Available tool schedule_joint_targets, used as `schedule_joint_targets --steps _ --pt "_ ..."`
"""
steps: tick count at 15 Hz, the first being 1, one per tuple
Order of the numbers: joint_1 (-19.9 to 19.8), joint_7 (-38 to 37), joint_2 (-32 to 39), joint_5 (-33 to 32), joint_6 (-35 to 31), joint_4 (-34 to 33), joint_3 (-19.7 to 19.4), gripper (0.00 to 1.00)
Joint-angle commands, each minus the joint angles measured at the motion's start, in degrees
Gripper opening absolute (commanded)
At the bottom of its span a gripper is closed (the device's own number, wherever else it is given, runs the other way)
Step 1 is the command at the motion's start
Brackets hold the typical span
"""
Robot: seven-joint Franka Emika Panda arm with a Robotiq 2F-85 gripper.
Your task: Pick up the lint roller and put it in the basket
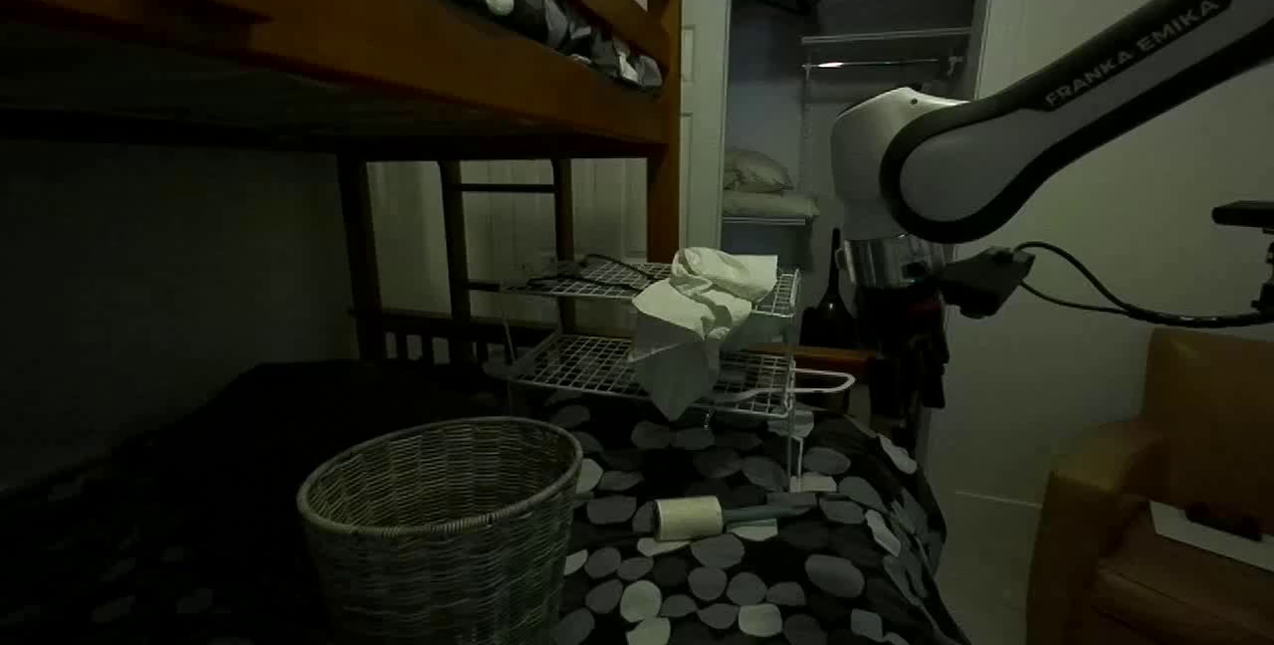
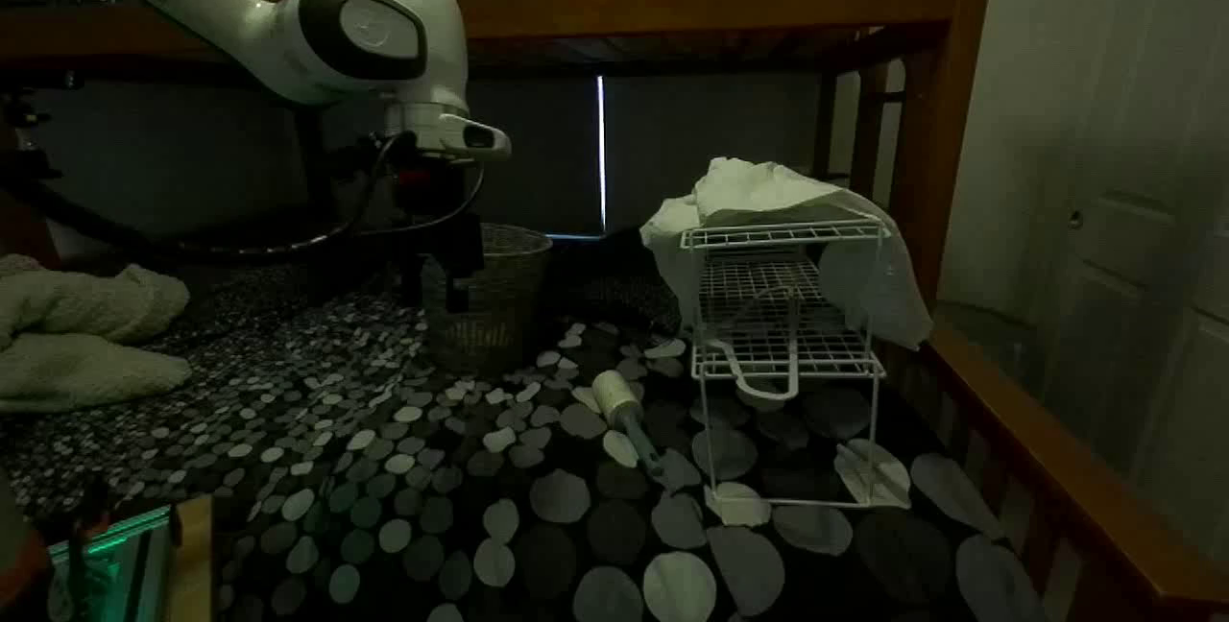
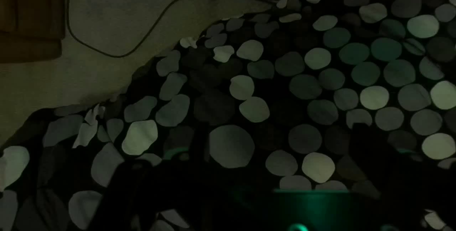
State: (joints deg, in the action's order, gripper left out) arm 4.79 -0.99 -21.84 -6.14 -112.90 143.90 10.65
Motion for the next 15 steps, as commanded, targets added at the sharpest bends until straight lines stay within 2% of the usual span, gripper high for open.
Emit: schedule_joint_targets --steps 1,6,7,8,12,15 --pt "1.02 -0.33 0.12 -0.36 0.12 -0.04 -0.95 1.0" --pt "1.02 -0.33 0.23 -0.36 0.12 -0.03 -0.95 1.0" --pt "0.61 -2.27 1.61 1.14 -0.34 -0.86 -1.26 1.0" --pt "-0.81 -5.84 3.47 2.0 -2.12 -1.55 -1.9 1.0" --pt "-4.57 -8.32 10.49 3.12 -11.3 -3.29 -6.82 1.0" --pt "-6.19 -10.16 16.61 6.79 -17.05 -6.4 -9.57 1.0"
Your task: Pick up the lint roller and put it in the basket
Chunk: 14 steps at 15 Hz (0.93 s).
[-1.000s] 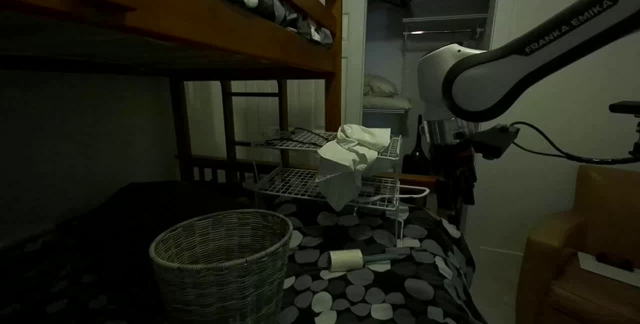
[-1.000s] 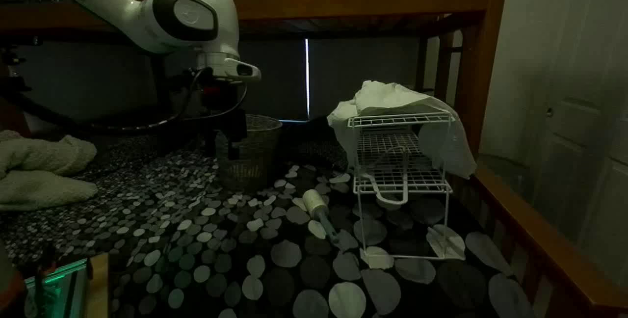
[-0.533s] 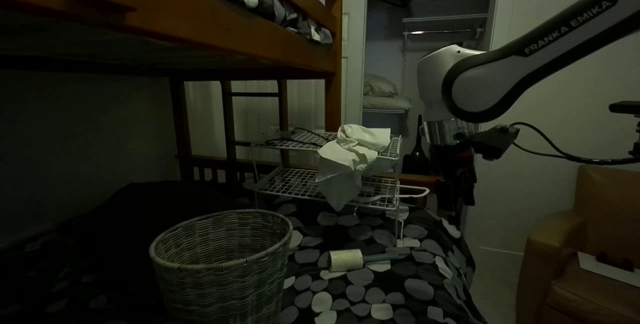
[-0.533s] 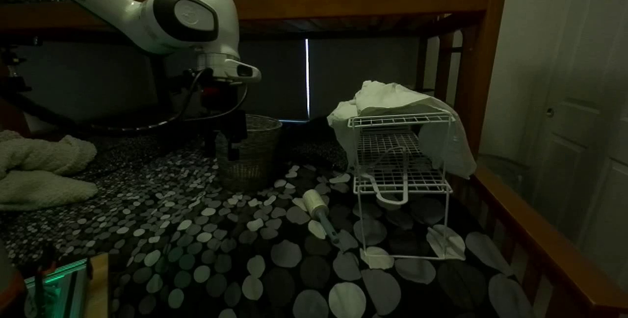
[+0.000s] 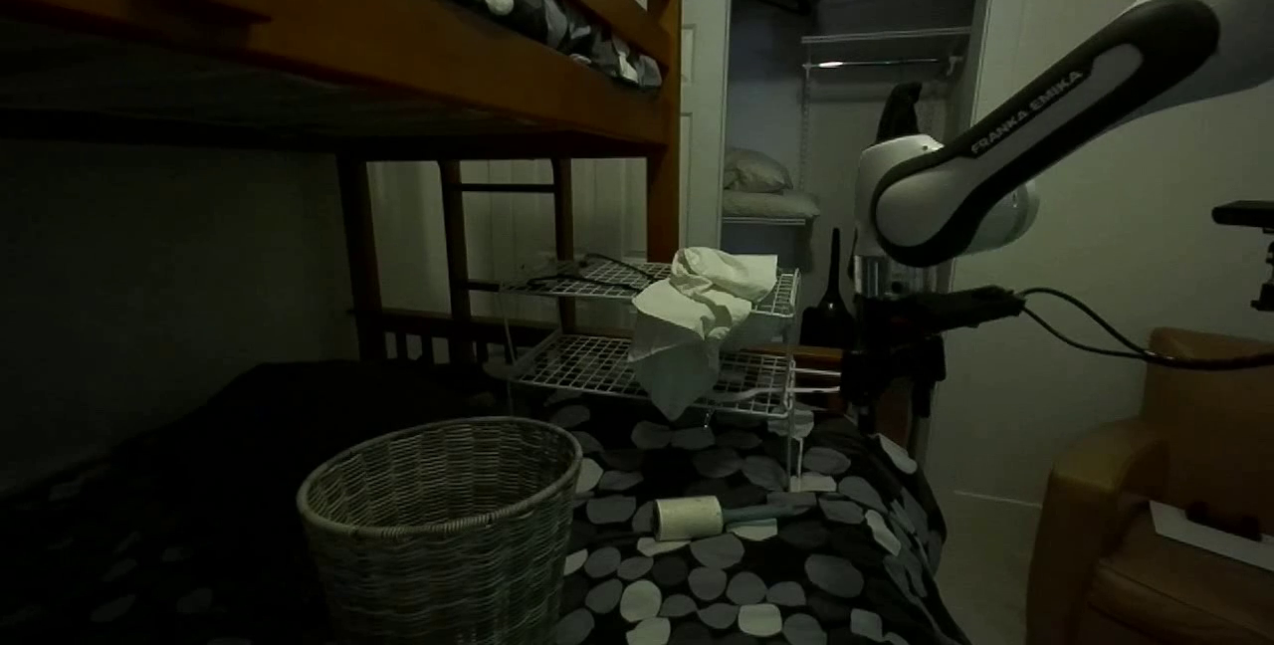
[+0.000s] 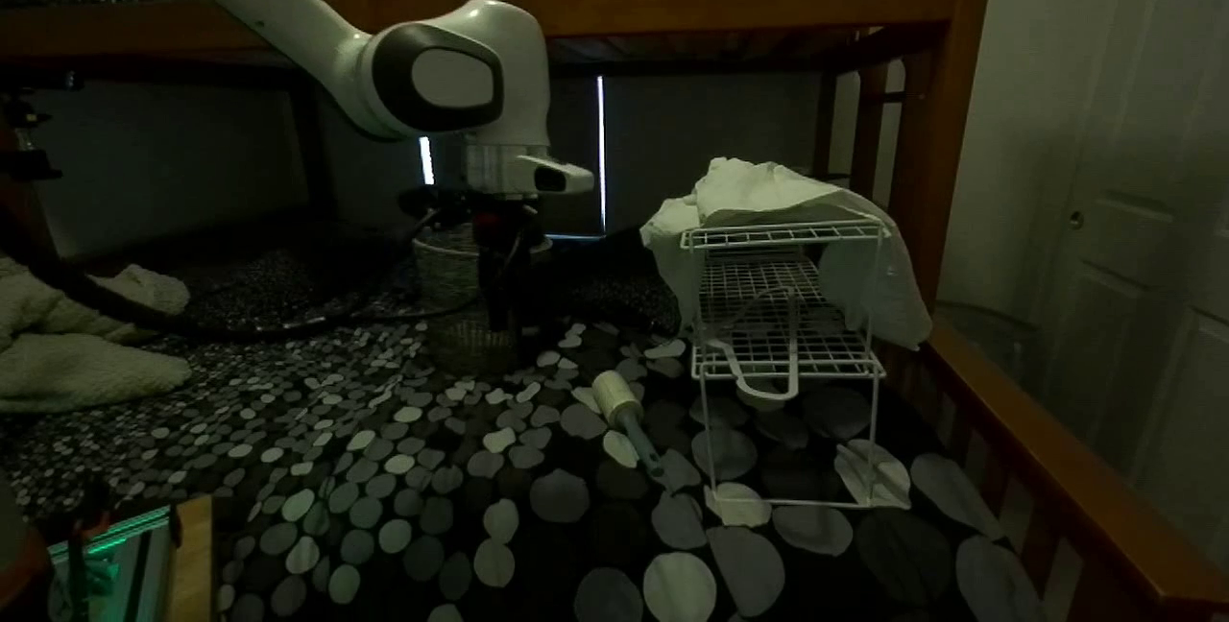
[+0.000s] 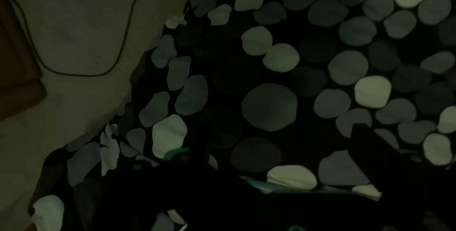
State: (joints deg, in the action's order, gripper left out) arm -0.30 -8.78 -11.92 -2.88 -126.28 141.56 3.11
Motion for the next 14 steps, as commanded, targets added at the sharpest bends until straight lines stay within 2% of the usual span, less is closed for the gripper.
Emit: schedule_joint_targets --steps 1,6,9,11,13,14 --pt "-1.18 -3.58 9.03 5.3 -5.48 -5.48 -2.42 1.0" --pt "-0.28 -12.04 16.17 13.69 -13.65 -10.39 -2.51 1.0" --pt "0.96 -18.65 17.37 17.02 -21.72 -8.31 -2.12 1.0" --pt "2.13 -24.71 17.78 16.54 -28.73 -5.69 -2.27 1.0" --pt "3.72 -33.02 17.87 13.07 -35.43 -2.91 -3.3 1.0" --pt "2.56 -26.35 18.56 15.21 -30.6 -6.25 -2.62 1.0"
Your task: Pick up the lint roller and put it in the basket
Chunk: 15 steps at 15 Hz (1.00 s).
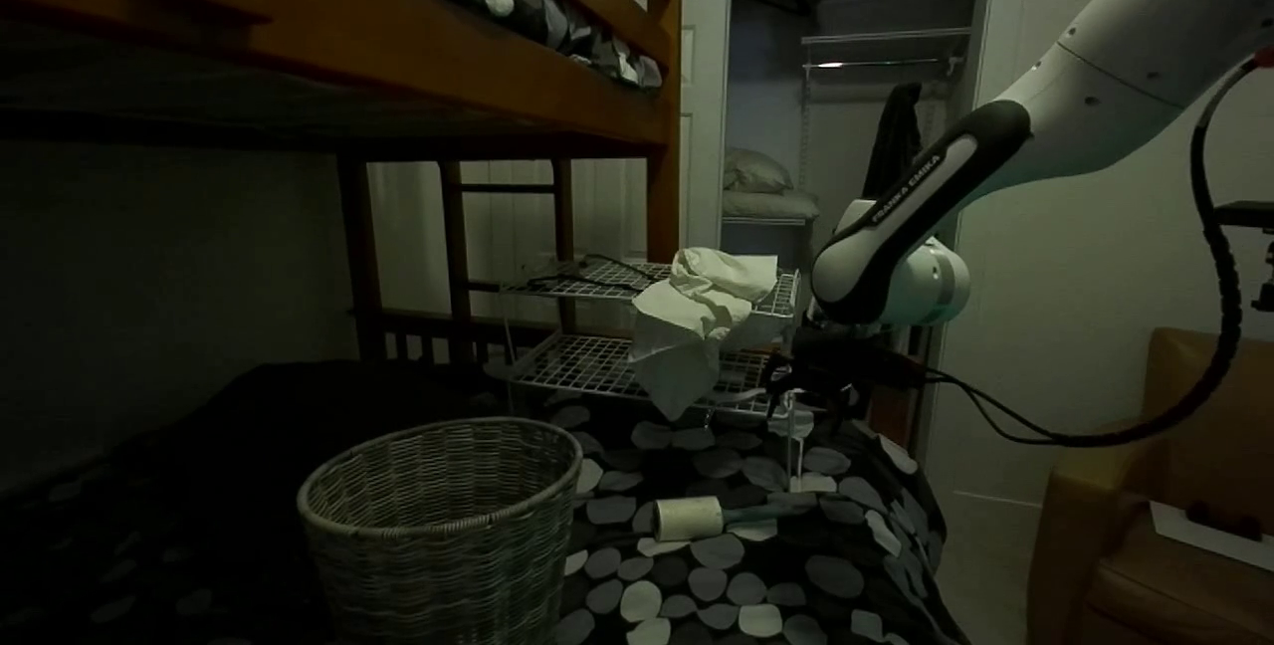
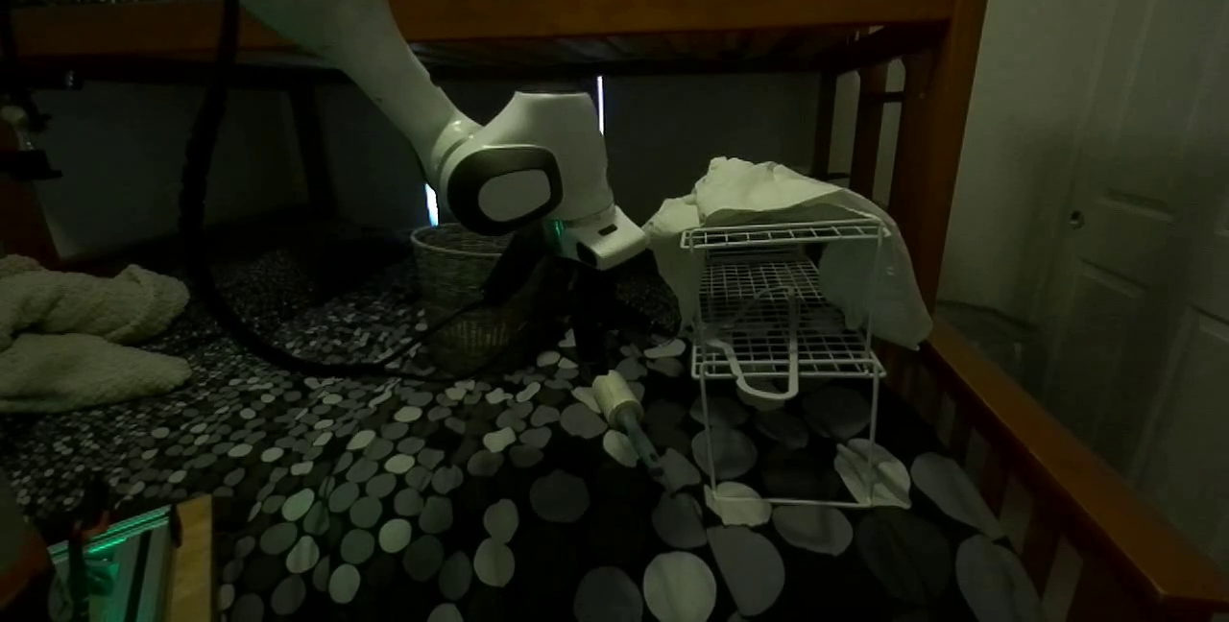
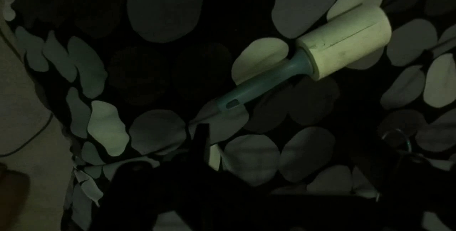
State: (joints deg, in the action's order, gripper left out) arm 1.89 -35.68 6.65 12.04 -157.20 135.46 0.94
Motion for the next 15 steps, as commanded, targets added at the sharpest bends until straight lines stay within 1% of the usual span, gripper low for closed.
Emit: schedule_joint_targets --steps 1,5,6,7,9,10,11,13,15 --pt "0.7 -0.4 0.19 0.09 -0.91 0.51 -0.42 1.0" --pt "0.72 -0.06 0.29 0.14 -0.84 -0.22 -0.49 1.0" --pt "0.79 -1.08 1.28 1.69 -2.58 -0.74 -0.24 1.0" --pt "0.32 0.63 3.09 8.57 -2.39 -2.34 1.55 1.0" --pt "0.69 -1.14 6.5 15.68 -3.57 -4.47 2.99 1.0" --pt "0.47 -0.76 7.96 19.63 -3.37 -5.88 3.93 1.0" --pt "0.38 -0.71 9.78 23.32 -5.53 -6.66 4.89 1.0" --pt "0.55 -2.93 12.92 27.43 -8.18 -8.57 5.23 1.0" --pt "2.17 -7.23 16.05 29.13 -11.17 -9.38 4.17 1.0"
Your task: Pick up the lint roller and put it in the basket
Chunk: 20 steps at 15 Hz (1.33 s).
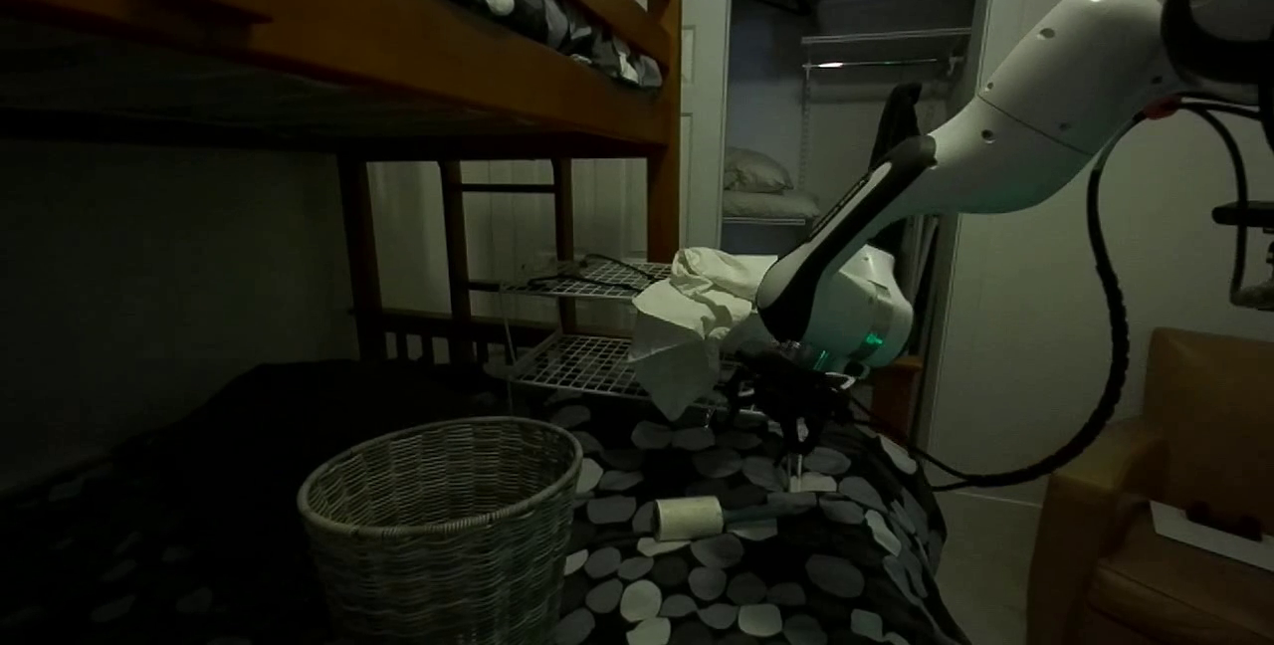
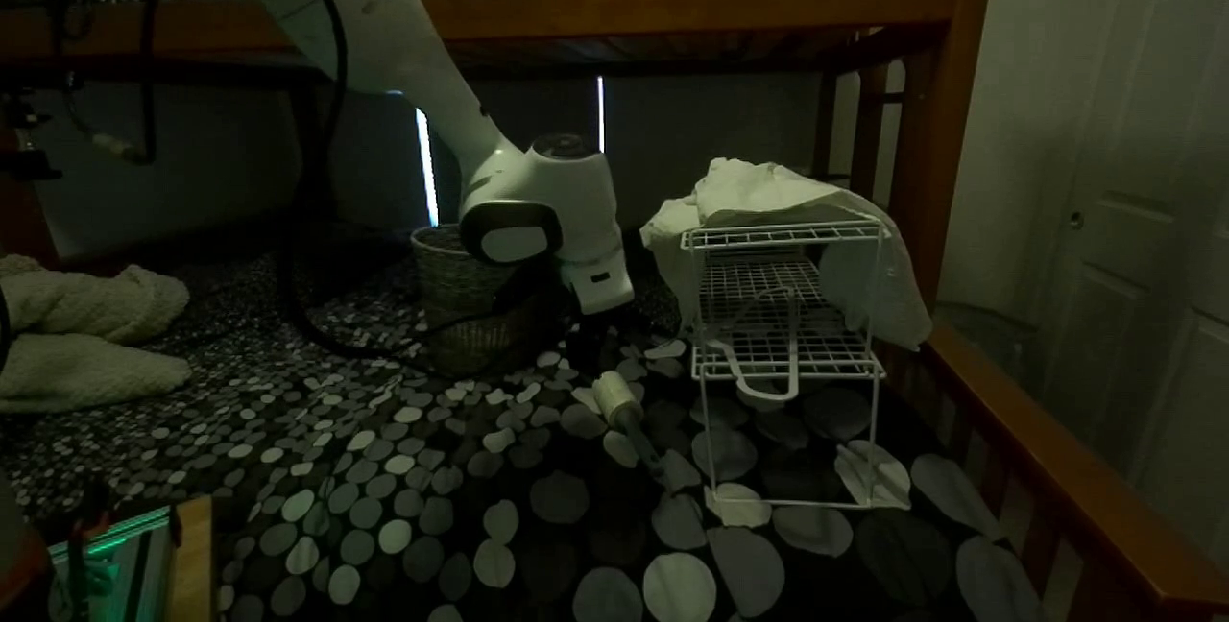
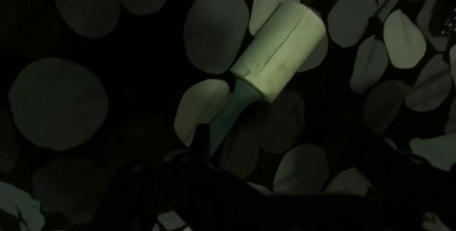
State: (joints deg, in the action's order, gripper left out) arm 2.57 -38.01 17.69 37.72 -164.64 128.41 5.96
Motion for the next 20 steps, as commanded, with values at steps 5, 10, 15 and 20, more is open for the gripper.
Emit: schedule_joint_targets --steps 5,10,15,20 --pt "1.73 -14.13 12.2 5.58 -8.29 -5.23 -1.5 1.0" --pt "-6.17 -10.72 19.59 12.81 -8.5 -14.75 6.28 1.0" --pt "-8.08 -12.12 24.27 12.31 -4.87 -18.42 7.96 0.83" --pt "-5.68 -11.71 24.26 14.54 -0.58 -17.56 5.17 0.6"
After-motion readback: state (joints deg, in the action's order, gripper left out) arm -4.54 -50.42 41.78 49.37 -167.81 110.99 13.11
